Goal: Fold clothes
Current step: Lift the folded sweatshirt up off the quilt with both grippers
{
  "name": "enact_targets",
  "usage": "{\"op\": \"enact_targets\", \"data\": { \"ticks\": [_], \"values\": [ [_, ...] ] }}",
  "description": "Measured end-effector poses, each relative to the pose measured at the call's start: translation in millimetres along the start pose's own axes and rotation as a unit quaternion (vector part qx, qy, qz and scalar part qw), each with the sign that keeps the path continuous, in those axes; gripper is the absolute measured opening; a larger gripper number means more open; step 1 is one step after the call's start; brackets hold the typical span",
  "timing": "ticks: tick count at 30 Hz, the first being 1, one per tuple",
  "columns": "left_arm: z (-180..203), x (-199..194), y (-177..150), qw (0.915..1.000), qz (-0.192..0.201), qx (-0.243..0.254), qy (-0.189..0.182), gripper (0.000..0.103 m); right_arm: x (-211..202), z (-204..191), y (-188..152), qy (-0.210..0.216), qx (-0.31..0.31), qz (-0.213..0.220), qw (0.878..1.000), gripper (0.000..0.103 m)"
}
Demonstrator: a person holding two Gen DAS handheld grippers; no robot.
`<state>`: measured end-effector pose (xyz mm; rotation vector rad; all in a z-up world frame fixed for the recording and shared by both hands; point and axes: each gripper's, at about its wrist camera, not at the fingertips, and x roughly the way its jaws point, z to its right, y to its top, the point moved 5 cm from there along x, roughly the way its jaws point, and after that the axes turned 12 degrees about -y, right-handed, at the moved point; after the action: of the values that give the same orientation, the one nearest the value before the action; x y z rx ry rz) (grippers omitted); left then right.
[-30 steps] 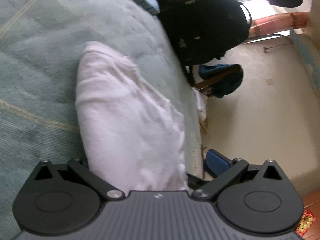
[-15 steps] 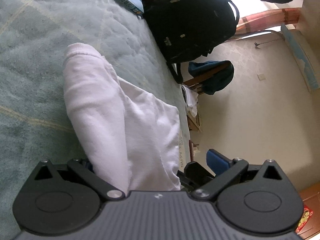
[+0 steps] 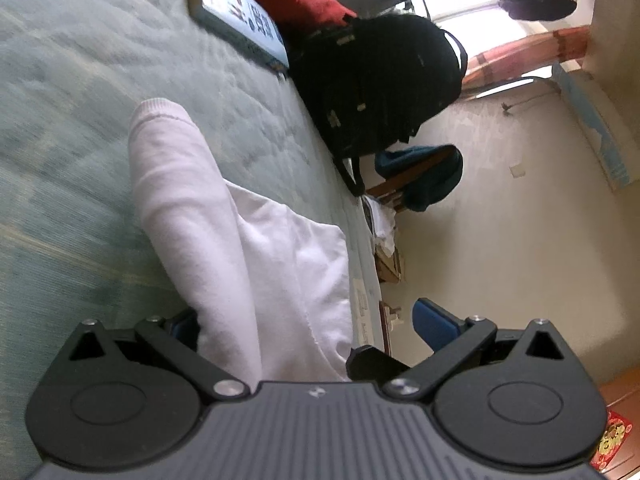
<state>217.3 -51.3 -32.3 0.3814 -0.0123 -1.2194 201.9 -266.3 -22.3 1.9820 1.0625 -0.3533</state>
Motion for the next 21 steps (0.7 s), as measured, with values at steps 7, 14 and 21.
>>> {"op": "enact_targets", "data": {
  "ticks": [7,14,21],
  "values": [
    [-12.8,-56.6,18.0,0.9994,0.035,-0.005,-0.005,0.102,33.4,-55.0,-2.4,0.002,-0.039,-0.022,0.999,0.103],
    [-30.0,-131.2,39.5,0.9965,0.083,-0.007,0.001,0.102,79.7,-117.8,-6.1,0.021,-0.068,-0.042,0.997,0.103],
    [-48.0,-208.1,64.6,0.991,0.133,-0.006,0.019,0.102,128.4,-188.9,-13.2,0.035,-0.115,-0.058,0.991,0.103]
  ]
}}
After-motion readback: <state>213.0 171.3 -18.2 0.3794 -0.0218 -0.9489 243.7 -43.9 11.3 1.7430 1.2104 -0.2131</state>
